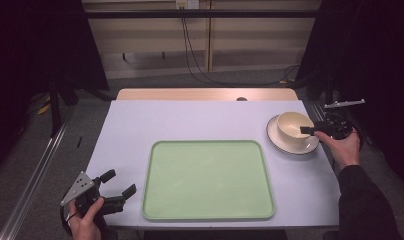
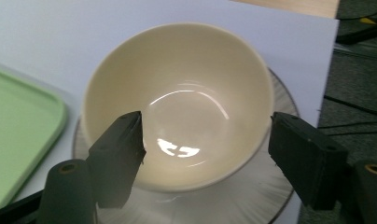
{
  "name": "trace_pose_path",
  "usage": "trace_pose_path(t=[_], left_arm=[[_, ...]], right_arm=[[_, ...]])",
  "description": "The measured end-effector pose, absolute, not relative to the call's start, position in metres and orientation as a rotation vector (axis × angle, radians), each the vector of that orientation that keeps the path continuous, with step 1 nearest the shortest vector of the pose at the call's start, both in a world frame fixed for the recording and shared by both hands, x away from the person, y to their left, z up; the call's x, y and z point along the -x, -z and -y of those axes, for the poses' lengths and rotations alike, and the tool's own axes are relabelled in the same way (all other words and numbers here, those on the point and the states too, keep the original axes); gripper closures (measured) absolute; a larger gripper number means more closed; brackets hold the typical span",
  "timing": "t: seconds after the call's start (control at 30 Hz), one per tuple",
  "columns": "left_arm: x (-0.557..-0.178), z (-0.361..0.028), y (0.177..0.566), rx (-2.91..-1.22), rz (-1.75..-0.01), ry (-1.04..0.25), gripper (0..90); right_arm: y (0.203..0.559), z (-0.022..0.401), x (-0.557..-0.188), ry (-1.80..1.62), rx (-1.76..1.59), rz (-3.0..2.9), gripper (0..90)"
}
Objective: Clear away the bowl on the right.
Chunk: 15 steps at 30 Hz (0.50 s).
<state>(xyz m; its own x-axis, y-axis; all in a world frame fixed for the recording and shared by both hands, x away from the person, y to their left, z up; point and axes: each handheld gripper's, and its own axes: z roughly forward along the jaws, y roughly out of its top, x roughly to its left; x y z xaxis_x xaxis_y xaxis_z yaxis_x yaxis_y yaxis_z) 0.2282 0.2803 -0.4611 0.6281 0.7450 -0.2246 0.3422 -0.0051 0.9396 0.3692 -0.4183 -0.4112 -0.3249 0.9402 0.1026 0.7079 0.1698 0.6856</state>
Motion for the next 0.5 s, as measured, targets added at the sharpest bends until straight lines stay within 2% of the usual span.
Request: trace_pose_path(t=[0.4,0.5], left_arm=[[-0.228,-0.28,0.461,-1.611,-0.913,-0.399,1.8],[-0.228,-0.28,0.461,-1.612,-0.916,-0.398,1.8]], right_arm=[[0.437,0.42,-0.384,-0.918,-1.679,-2.102,32.4],[0.441,0.42,-0.386,-0.929,-1.723,-2.074,37.5]])
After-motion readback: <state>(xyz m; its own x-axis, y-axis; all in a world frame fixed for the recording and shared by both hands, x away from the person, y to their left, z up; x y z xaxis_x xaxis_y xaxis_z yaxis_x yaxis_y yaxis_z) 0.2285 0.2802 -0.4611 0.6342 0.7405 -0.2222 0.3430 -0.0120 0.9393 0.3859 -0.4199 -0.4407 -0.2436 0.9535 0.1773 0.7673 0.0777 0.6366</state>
